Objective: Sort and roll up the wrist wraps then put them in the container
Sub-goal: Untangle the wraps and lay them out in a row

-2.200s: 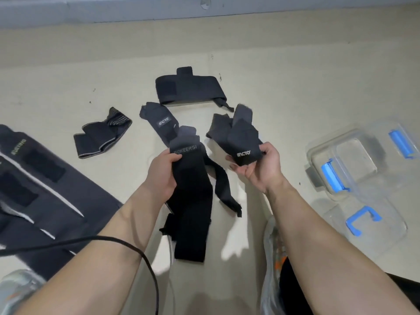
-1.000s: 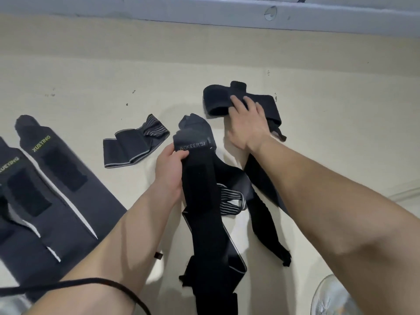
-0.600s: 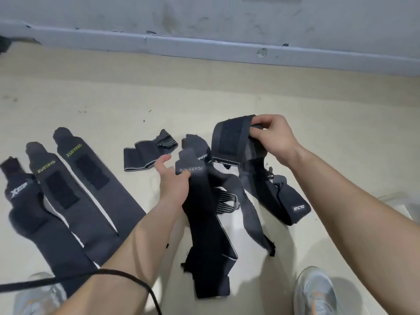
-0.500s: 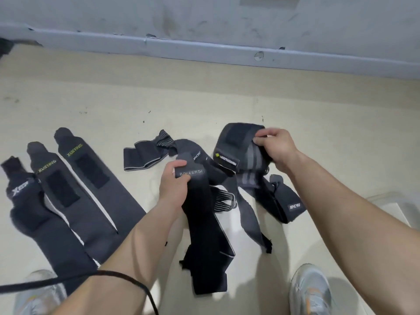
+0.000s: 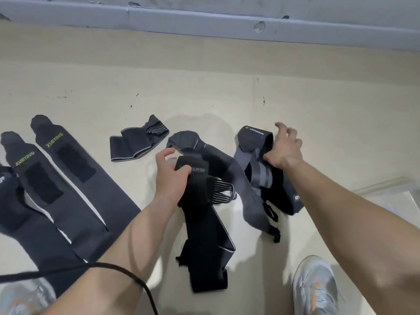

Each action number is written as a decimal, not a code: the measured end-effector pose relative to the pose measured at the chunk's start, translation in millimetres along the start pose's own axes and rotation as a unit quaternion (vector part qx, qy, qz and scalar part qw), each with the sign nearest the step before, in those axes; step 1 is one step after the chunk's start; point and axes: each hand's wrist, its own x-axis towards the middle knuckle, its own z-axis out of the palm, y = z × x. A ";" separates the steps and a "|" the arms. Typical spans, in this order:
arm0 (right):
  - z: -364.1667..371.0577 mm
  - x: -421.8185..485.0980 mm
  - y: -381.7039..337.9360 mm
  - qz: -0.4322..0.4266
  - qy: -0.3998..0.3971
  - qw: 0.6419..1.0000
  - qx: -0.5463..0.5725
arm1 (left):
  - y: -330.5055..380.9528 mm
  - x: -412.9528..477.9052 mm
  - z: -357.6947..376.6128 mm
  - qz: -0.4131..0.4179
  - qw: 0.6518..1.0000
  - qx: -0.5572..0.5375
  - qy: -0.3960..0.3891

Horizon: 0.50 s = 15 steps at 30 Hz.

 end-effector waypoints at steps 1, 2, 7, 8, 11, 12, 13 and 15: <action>-0.3 5.9 -2.6 -0.048 0.004 0.997 -0.060 | -1.1 2.2 1.3 -0.001 1.000 -0.007 -0.002; 0.2 11.1 -6.3 -0.097 0.006 0.988 -0.121 | -1.9 4.4 2.0 -0.009 1.000 -0.016 -0.004; -3.3 19.3 -39.5 -0.180 0.011 0.970 -0.160 | -3.3 8.6 -3.1 -0.051 0.993 -0.077 -0.080; -7.7 15.8 -47.3 -0.179 -0.009 0.976 -0.126 | -2.8 7.1 -5.3 -0.061 0.990 -0.089 -0.093; -27.5 -2.0 -69.0 -0.183 -0.085 0.979 -0.040 | 4.6 1.2 -11.2 -0.095 0.980 -0.120 -0.127; -34.9 -9.0 -74.6 -0.178 -0.115 0.977 -0.006 | 9.7 -2.3 -12.4 -0.109 0.975 -0.128 -0.142; -42.8 -16.8 -79.2 -0.161 -0.153 0.974 0.041 | 15.2 -7.2 -13.1 -0.123 0.971 -0.133 -0.158; -61.6 -32.9 -84.7 -0.108 -0.234 0.958 0.128 | 25.8 -19.5 -13.1 -0.119 0.968 -0.122 -0.183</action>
